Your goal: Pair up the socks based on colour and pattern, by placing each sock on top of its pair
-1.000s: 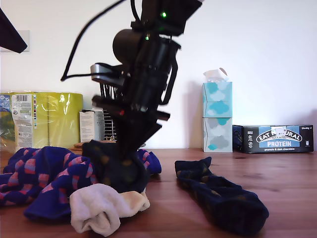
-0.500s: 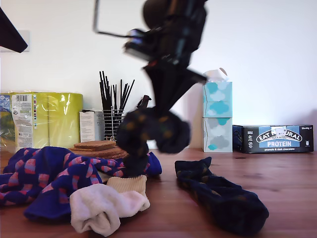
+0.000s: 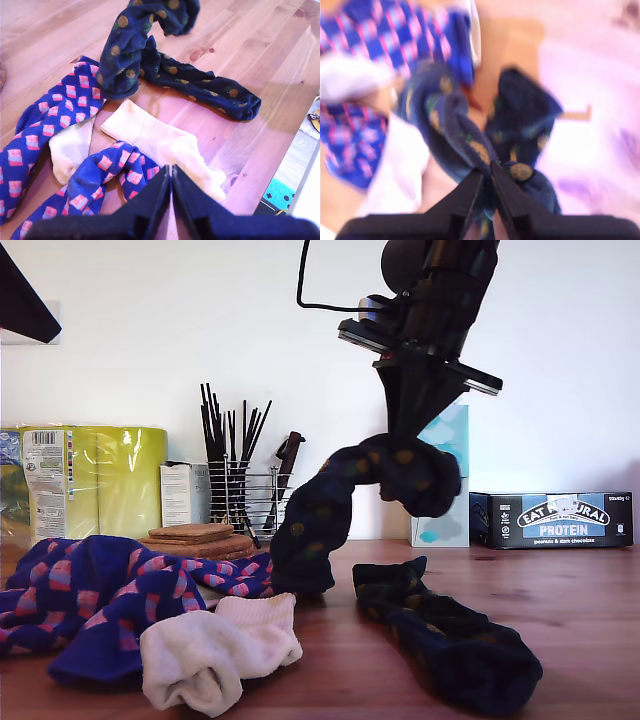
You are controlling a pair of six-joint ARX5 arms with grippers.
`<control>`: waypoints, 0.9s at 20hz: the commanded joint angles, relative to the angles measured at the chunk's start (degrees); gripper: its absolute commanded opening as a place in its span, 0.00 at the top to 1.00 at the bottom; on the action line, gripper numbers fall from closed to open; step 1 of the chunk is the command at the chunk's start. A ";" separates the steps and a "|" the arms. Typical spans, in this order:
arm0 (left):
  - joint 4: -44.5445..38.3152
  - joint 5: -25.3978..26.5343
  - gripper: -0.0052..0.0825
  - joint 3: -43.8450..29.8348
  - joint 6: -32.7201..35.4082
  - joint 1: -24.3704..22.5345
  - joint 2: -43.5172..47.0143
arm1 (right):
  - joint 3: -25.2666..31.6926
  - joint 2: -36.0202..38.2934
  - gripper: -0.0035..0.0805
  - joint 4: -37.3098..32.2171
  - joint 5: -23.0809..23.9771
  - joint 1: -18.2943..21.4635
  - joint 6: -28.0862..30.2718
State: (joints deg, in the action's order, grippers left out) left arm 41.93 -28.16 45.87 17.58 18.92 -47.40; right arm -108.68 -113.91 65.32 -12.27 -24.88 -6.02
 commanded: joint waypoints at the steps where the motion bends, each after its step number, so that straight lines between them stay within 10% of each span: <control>1: -0.28 -0.11 0.96 0.00 0.42 -0.15 -0.28 | -2.01 1.33 0.97 -0.87 -0.20 0.72 -1.31; 8: -0.11 -0.85 0.96 0.00 0.44 -0.15 -0.63 | -10.69 1.95 0.97 7.93 2.34 2.19 -1.81; 18: 0.46 -1.40 0.96 0.00 0.42 -0.15 -0.61 | -5.18 1.84 0.97 10.80 3.52 -0.07 -3.65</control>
State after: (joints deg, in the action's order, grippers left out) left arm 42.44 -29.32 45.87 17.58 18.92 -48.12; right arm -116.44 -111.42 76.49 -9.26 -24.12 -9.28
